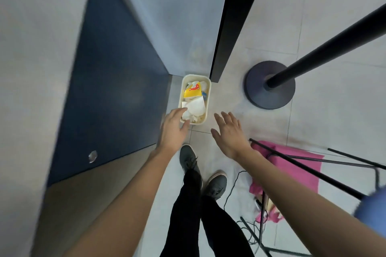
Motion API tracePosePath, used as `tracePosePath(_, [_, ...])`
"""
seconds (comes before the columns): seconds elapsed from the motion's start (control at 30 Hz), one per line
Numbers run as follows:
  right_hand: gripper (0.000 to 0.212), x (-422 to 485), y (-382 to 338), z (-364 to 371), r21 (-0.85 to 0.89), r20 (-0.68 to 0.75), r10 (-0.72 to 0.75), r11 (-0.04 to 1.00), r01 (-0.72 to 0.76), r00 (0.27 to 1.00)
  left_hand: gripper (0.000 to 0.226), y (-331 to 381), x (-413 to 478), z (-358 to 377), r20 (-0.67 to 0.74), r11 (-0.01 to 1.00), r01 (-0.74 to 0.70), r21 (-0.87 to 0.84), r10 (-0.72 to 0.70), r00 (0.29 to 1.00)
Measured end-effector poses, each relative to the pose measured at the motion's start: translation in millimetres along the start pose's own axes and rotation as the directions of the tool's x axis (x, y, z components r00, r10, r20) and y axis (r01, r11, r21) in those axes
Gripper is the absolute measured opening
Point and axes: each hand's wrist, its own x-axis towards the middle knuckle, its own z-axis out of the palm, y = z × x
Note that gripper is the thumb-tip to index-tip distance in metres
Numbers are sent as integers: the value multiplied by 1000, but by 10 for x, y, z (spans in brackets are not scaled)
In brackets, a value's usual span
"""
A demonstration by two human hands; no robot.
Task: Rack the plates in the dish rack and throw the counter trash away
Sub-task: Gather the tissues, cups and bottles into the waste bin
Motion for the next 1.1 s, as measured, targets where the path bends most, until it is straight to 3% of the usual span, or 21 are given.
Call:
tracePosePath(0.37, [63, -1823, -639, -851, 166, -18, -108, 980, 109, 994, 40, 1240, -1729, -1049, -108, 993, 38, -114, -50, 993])
tracePosePath(0.57, [64, -2272, -862, -1200, 332, -62, -136, 932, 149, 989, 45, 1456, -2227, -1293, -232, 976, 91, -199, -137, 963])
tracePosePath(0.73, [62, -2367, -1170, -1594, 376, -125, -205, 895, 238, 971, 44, 1694, -2238, -1774, -338, 961, 23, -274, -119, 934])
tracePosePath(0.97, [67, -2354, -1714, -2011, 447, -175, -268, 836, 319, 947, 39, 1923, -2328, -2320, -460, 831, -22, -555, -285, 841])
tracePosePath(1.1, [65, -2287, -2176, -2165, 462, -146, -380, 790, 403, 913, 39, 1872, -2394, -2676, -547, 816, -52, -576, -338, 766])
